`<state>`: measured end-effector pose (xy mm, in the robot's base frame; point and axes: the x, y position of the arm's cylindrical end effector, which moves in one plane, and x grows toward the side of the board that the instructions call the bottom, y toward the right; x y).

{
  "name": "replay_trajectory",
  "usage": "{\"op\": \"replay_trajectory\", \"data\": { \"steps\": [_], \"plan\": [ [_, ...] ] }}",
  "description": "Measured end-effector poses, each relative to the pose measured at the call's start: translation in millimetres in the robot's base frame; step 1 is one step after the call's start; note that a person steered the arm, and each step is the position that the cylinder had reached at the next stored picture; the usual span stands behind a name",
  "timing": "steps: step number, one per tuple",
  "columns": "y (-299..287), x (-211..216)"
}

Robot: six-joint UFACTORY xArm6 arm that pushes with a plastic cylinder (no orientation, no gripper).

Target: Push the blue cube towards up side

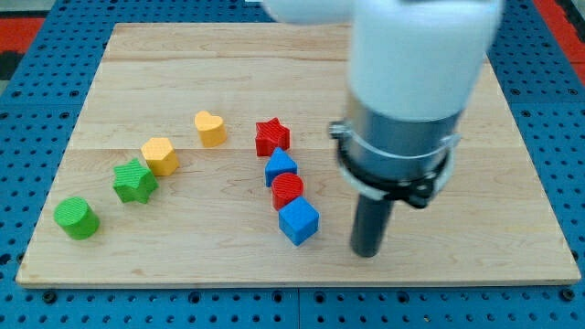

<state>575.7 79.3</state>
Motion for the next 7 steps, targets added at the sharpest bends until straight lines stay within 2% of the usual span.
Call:
{"op": "replay_trajectory", "data": {
  "steps": [1,3,5,7],
  "plan": [
    [-24.4,-20.6],
    [-97.3,-20.3],
    [-78.7,4.2],
    [-114.6,8.4]
  ]
}}
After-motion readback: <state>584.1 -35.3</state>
